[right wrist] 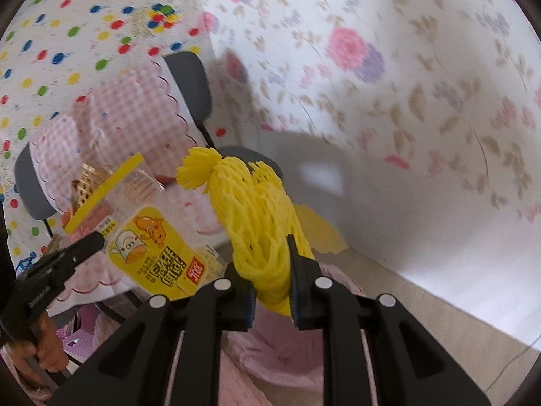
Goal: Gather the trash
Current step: 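Carry the packet with the left gripper while the right carries the net to the bin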
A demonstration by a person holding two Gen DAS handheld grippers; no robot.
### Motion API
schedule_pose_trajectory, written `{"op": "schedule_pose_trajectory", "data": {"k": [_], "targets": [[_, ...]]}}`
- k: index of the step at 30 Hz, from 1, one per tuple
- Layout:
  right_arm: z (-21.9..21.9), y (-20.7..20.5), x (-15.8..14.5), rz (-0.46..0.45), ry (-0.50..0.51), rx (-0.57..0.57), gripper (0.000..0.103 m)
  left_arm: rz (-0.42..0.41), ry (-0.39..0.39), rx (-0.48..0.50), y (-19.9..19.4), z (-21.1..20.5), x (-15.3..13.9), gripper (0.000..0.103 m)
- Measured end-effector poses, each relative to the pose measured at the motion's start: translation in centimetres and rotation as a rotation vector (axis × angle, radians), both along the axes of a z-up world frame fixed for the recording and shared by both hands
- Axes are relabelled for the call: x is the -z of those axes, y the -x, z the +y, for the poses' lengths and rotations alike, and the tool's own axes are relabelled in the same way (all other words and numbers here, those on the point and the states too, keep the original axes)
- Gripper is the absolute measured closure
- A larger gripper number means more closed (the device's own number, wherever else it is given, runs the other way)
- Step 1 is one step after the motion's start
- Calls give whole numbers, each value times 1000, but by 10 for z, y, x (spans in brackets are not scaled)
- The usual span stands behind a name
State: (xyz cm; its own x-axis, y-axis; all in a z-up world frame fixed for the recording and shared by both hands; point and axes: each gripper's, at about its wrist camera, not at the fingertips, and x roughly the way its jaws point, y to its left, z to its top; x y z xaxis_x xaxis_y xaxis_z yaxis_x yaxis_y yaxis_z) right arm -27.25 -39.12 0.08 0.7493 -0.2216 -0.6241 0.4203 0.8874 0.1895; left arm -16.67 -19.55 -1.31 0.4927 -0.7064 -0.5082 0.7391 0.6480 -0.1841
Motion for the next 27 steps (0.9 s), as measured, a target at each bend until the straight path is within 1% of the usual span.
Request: {"op": "schedule_pose_trajectory", "data": {"k": [4,11,18,19,21,23,24,26,27], "targets": [[-6,3,20,43,-26,16,88,39,-28,15,1,-14,23,101],[-18,-8,61,161,-69,25,88,76,-88,38,-5,-37,46,101],[-36,-20,91,210,-111,43,87,111,-135,46,-21,-59,67,100],[-39,-22,95,216,-120,47,87,116,-142,42,-24,-61,70,98],[-44,-27,101,221,-135,52,82,131,-150,36,-30,-64,74,97],[-46,-30,104,224,-142,54,61,140,-151,32,-35,-65,76,95],[-47,-30,104,225,-138,55,56,141,-151,30,-36,-65,76,92],[-49,-31,104,227,-137,52,55,147,-148,28,-39,-64,76,78],[-49,-31,103,224,-137,51,55,154,-144,33,-40,-63,75,73]]}}
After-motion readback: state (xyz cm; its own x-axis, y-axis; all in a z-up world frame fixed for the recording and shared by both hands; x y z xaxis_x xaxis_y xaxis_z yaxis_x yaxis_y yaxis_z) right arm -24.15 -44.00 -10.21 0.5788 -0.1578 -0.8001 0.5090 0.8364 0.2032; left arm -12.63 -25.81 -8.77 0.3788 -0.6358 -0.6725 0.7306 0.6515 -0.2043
